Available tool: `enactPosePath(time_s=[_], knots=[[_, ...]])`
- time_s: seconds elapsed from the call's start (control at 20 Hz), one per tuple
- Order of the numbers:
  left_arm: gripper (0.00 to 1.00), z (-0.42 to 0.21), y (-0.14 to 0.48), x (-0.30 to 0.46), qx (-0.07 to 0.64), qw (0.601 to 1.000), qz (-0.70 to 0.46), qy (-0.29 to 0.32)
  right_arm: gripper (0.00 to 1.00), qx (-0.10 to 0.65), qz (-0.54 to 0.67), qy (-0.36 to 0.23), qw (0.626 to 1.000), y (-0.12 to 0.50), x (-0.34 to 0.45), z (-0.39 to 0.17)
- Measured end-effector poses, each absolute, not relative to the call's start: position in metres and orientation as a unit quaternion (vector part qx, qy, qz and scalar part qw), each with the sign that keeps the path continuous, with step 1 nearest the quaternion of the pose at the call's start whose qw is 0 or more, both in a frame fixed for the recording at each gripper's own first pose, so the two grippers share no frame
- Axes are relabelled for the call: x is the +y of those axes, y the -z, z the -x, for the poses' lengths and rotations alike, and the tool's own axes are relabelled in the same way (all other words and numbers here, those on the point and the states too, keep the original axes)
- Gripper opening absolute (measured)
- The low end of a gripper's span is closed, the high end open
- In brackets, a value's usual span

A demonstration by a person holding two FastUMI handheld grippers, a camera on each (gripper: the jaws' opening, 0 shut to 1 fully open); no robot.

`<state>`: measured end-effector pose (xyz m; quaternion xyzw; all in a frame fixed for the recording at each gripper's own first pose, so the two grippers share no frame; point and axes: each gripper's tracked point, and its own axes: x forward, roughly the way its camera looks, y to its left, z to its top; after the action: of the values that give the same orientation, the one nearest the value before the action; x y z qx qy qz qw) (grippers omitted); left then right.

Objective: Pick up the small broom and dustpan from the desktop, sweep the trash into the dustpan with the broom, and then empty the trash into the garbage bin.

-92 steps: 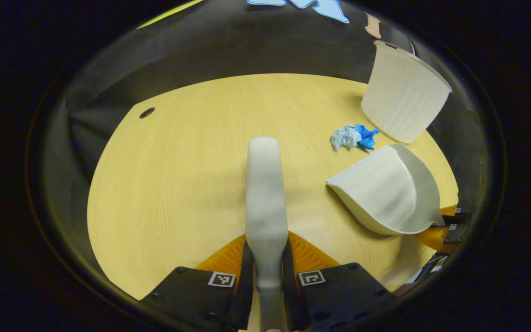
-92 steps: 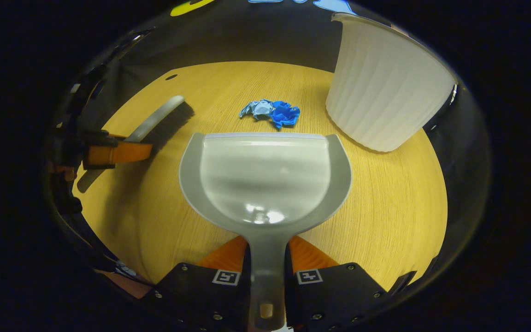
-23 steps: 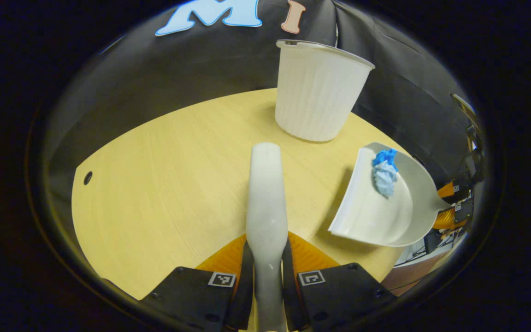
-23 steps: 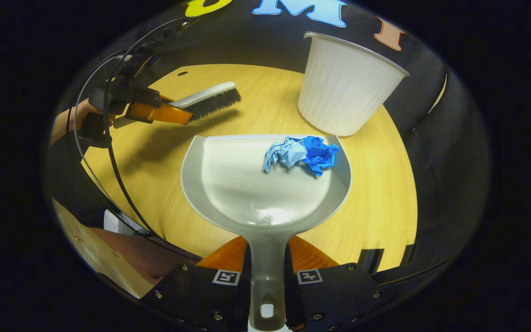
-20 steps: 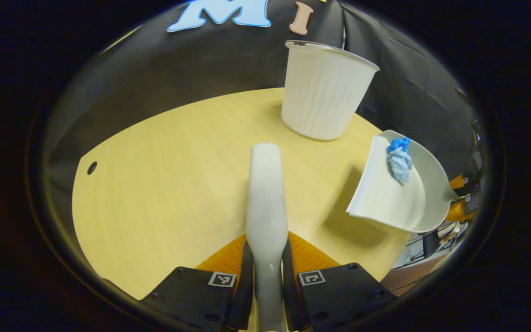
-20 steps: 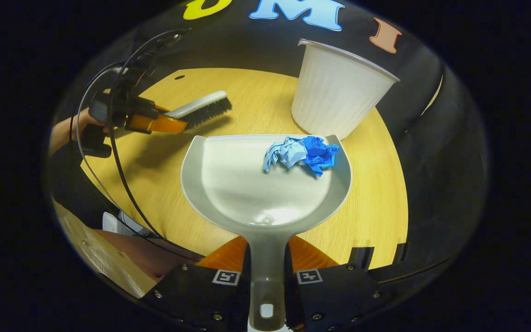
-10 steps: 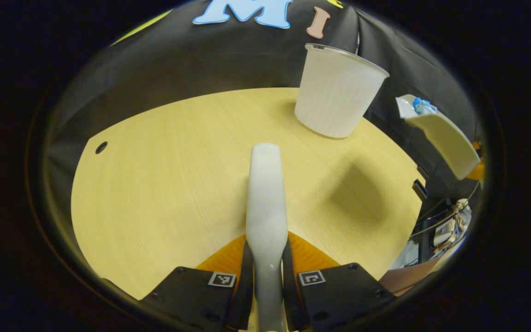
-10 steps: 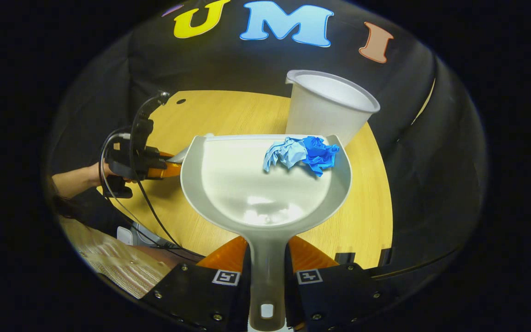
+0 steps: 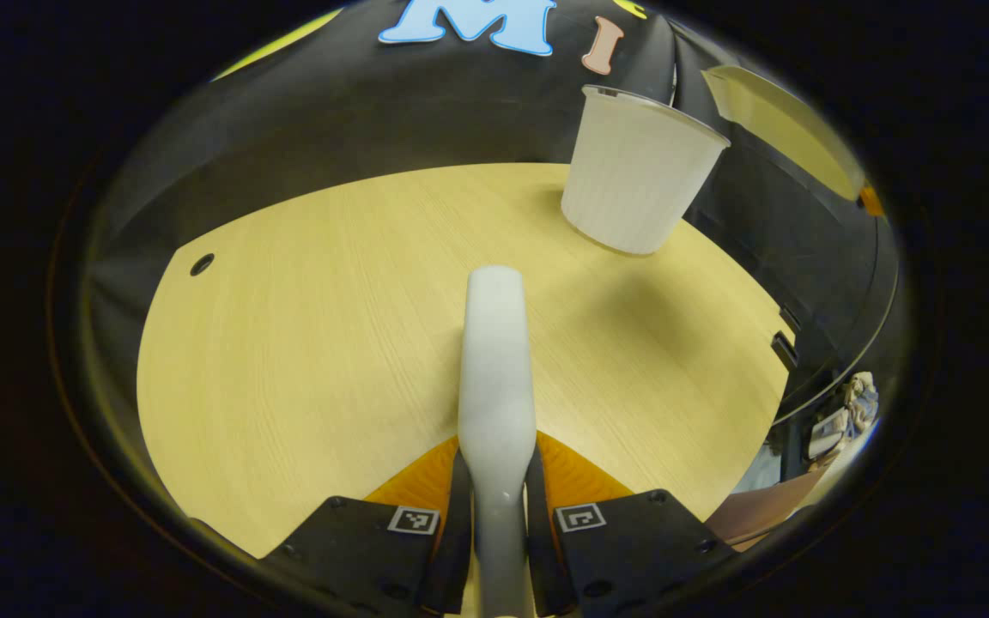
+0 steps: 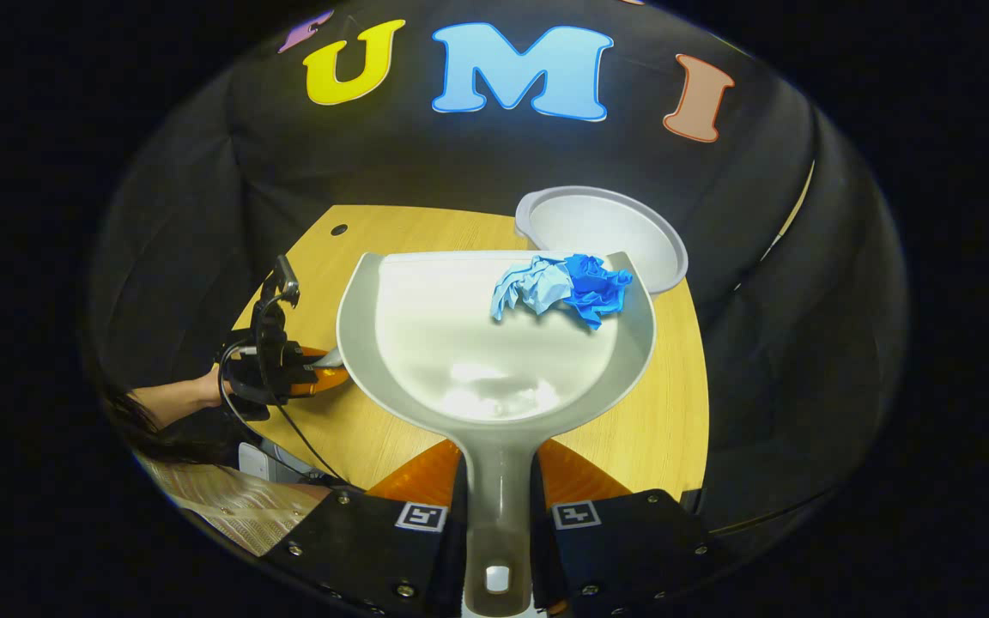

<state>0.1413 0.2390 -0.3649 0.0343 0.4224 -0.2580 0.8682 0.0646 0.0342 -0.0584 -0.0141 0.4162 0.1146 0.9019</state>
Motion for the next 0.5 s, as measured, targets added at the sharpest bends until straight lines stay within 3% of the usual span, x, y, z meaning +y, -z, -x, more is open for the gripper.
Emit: enactPosePath(time_s=[0.3, 0.5], knots=[[0.38, -0.146, 0.358, 0.227, 0.424, 0.869, -0.026, 0.255, 0.30, 0.435, -0.058, -0.122, 0.890, 0.046, 0.041, -0.095], [0.34, -0.144, 0.359, 0.227, 0.426, 0.870, -0.019, 0.248, 0.30, 0.444, -0.171, -0.138, 0.869, 0.033, 0.061, -0.119]])
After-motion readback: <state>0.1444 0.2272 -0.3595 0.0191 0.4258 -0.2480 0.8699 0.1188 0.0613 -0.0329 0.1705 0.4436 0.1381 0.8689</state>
